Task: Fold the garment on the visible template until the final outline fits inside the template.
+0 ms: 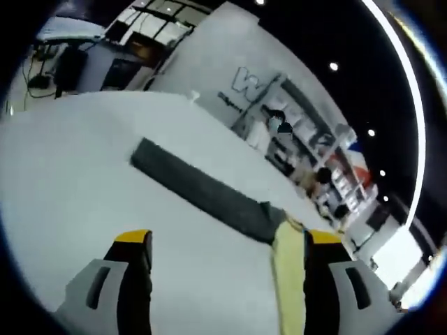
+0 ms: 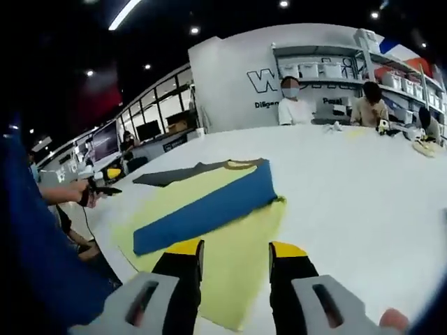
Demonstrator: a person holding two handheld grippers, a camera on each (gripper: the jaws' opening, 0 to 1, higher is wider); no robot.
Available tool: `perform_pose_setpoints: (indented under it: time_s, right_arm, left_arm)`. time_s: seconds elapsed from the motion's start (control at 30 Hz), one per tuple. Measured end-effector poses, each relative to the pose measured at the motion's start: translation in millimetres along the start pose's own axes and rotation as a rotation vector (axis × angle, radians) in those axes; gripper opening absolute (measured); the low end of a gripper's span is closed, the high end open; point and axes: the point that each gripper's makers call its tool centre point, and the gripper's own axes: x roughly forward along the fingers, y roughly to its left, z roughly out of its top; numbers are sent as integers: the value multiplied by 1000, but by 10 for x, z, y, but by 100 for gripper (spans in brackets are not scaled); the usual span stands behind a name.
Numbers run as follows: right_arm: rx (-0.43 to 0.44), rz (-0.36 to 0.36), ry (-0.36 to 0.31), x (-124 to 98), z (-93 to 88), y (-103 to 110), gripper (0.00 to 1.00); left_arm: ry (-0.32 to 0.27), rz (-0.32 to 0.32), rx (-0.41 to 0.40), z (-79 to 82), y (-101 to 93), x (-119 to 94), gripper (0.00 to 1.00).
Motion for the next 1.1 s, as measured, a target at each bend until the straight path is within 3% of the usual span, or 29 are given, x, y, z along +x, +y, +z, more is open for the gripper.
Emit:
perform_pose_setpoints:
  time_s: [0.07,0.17,0.23,0.63,1.1]
  right_arm:
    - [9,-17,10,-68,-14,75,31]
    - [22,-29,44,-135,-107,166,23]
    - [18,-31,60,-167,-156,297,24]
    - [62,-86,74,-330,-255,554,22]
    - [84,-121,84,-375,-291,524,20]
  left_arm:
    - [-32,30,-7,92,95,89,83]
    - [-38,28,-22,229,225,249,81]
    - [-44,29,-25,291,282,331,78]
    - [-39,52,-47,392,475,514,67]
    - [-26,47,-37,457,503,738,48]
